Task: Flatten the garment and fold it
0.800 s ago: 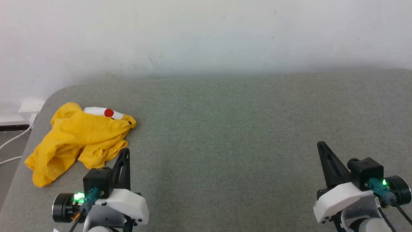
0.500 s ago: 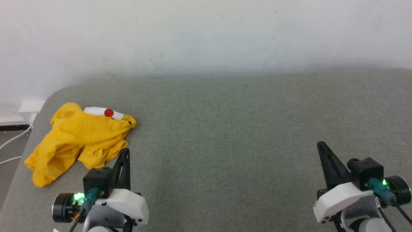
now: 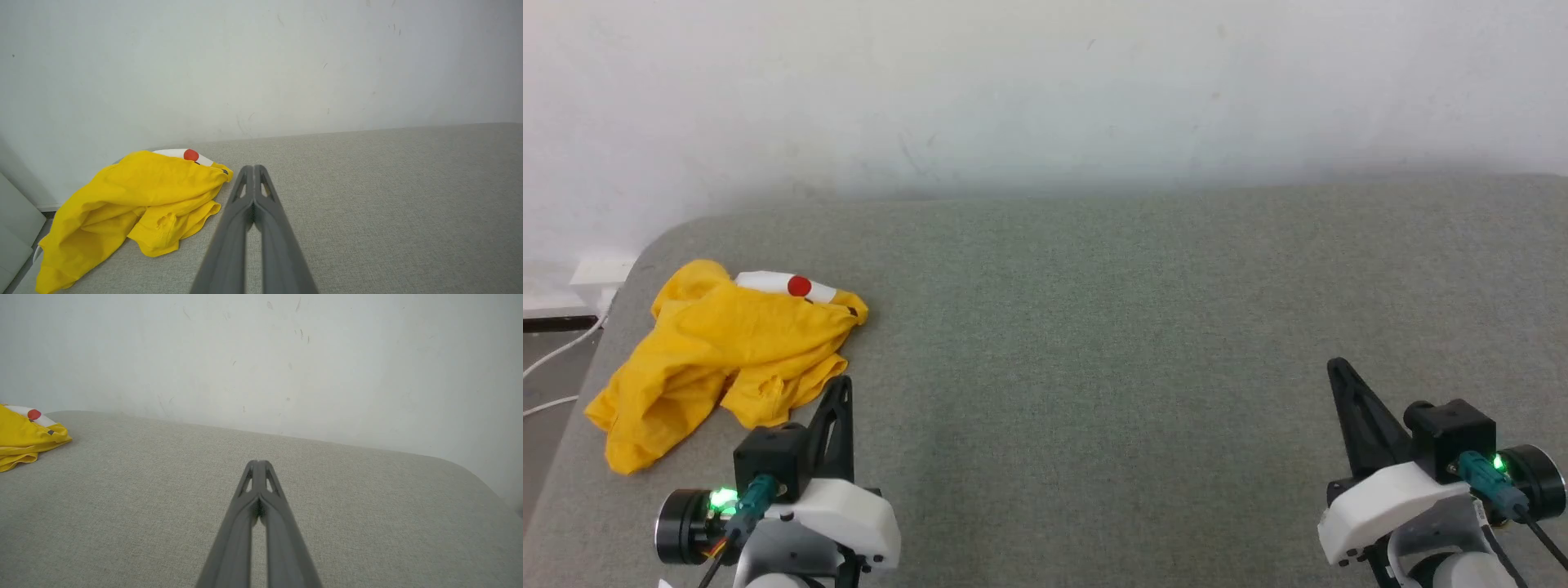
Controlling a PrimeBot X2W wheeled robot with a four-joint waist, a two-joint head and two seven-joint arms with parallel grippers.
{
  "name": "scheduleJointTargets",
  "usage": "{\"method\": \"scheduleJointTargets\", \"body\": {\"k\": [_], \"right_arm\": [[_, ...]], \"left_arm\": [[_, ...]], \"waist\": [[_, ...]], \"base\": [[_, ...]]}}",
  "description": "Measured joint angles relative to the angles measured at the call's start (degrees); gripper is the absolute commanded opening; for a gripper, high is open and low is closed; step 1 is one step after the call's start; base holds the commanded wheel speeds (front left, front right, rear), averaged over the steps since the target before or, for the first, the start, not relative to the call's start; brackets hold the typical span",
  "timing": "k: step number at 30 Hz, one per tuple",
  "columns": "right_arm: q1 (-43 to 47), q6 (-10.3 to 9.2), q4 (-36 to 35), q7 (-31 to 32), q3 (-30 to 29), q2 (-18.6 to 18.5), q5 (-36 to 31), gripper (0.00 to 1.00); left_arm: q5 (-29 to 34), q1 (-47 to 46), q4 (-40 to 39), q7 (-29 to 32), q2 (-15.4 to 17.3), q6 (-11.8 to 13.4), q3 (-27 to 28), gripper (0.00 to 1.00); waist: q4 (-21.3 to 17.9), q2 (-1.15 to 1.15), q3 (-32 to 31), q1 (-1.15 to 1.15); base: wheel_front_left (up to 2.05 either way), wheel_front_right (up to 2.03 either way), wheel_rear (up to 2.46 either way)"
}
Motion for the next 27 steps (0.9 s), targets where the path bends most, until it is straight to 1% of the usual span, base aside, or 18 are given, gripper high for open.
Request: {"method": "scheduleJointTargets", "body": {"k": [3, 4, 17, 24, 27], "right_arm": [[0.0, 0.0, 0.0, 0.0, 0.0, 0.0, 0.0, 0.0], [0.03, 0.0, -0.01, 0.0, 0.01, -0.01, 0.01, 1.0], [0.17, 0.0, -0.02, -0.77, -0.37, -0.03, 0.83, 1.0], [0.35, 0.0, -0.15, -1.69, -0.71, -0.04, 1.45, 1.0], [0.37, 0.0, -0.37, -2.1, -0.81, -0.04, 1.69, 1.0]], "left_arm": [[0.0, 0.0, 0.0, 0.0, 0.0, 0.0, 0.0, 0.0], [-0.01, 0.02, 0.0, 0.0, 0.01, -0.01, -0.03, 1.0], [-0.84, 0.01, 0.14, -0.75, 0.01, -0.01, -0.64, 1.0], [-2.3, -0.01, 0.16, -1.64, 0.01, 0.02, -0.69, 1.0], [-2.9, -0.02, 0.15, -2.07, 0.0, 0.43, -0.55, 1.0]], "waist": [[0.0, 0.0, 0.0, 0.0], [0.0, 0.0, 0.0, 0.0], [0.25, 0.0, -0.01, 0.0], [1.28, 0.0, 0.03, 0.0], [1.96, 0.0, 0.06, 0.0]], "base": [[0.0, 0.0, 0.0], [0.0, 0.0, 0.0], [0.0, 0.0, 0.0], [0.0, 0.0, 0.0], [0.0, 0.0, 0.0]]}}
